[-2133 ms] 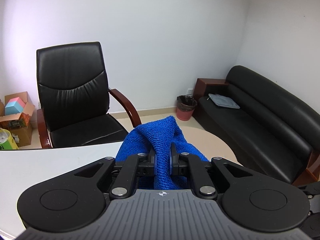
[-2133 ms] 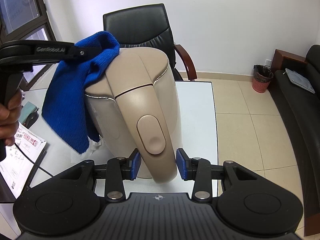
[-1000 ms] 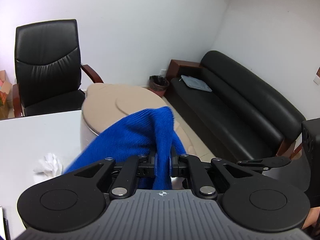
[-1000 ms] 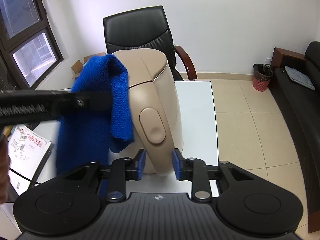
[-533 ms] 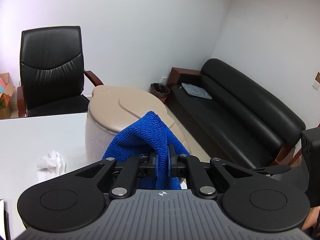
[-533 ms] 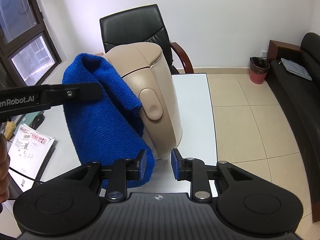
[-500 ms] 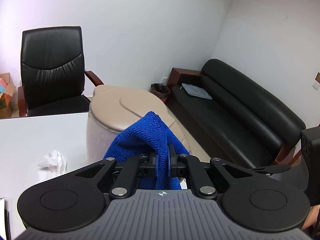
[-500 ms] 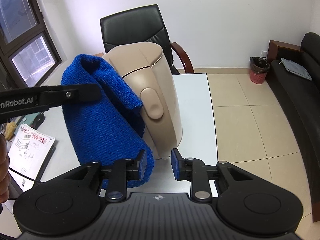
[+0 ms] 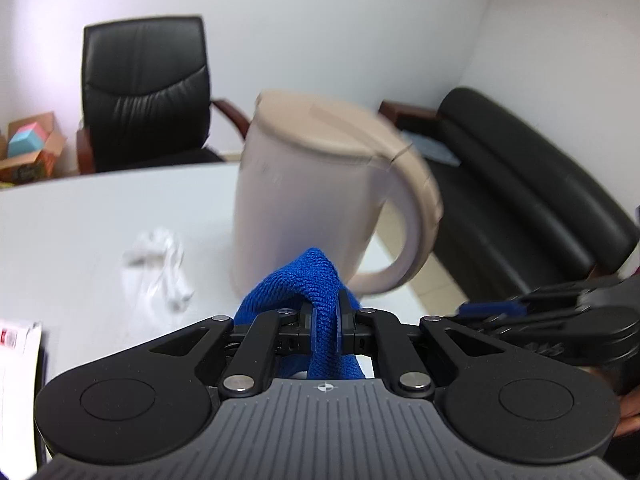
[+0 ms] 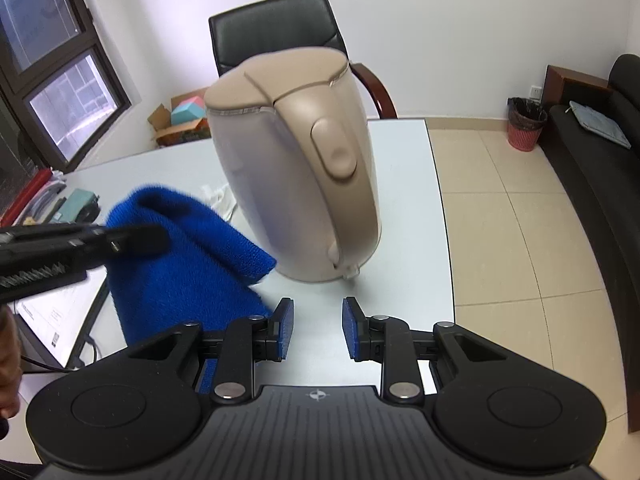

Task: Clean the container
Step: 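Lower the kettle onto the table and open the right tool, then lower the blue cloth onto the table and open the left tool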

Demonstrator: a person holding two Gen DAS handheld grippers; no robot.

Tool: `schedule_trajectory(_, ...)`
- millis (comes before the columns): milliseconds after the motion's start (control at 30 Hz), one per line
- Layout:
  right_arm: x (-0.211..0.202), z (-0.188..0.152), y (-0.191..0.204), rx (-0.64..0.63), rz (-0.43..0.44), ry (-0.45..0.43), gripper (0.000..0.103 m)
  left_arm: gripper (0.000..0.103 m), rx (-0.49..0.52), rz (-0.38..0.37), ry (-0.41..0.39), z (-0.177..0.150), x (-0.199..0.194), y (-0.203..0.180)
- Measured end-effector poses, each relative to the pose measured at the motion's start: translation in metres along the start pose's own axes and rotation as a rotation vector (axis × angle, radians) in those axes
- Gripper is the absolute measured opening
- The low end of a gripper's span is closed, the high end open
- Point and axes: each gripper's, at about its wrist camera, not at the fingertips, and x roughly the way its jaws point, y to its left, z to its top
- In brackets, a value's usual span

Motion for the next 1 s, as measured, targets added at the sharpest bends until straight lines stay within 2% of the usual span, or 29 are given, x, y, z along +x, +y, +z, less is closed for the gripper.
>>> schedule_trajectory(167,0.0,-0.011,0.001,0.008,-0.005,0.021,0.028,0.009,-0.026,0.024,0.055,-0.015,0.018,0.018)
schedule_trajectory(467,-0.001,-0.024,0.006,0.025,-0.018,0.045,0.029,0.011,-0.084,0.056,0.136,-0.014,0.055,0.042)
schedule_trajectory(533,-0.003,-0.025,0.006,0.031,-0.023,0.043,0.029,0.021,-0.104,0.066,0.152,-0.013,0.058,0.045)
schedule_trajectory(600,-0.005,-0.025,0.006,0.035,-0.028,0.038,0.029,0.046,-0.122,0.074,0.163,-0.012,0.058,0.047)
schedule_trajectory(800,-0.007,-0.025,0.004,0.041,-0.047,0.028,0.036,0.063,-0.129,0.1,0.166,-0.005,0.05,0.045)
schedule_trajectory(900,-0.006,-0.023,0.004,0.037,-0.056,0.025,0.041,0.075,-0.131,0.115,0.165,0.001,0.04,0.042)
schedule_trajectory(1000,-0.007,-0.019,0.005,0.028,-0.071,0.016,0.057,0.081,-0.138,0.138,0.149,0.007,0.025,0.039)
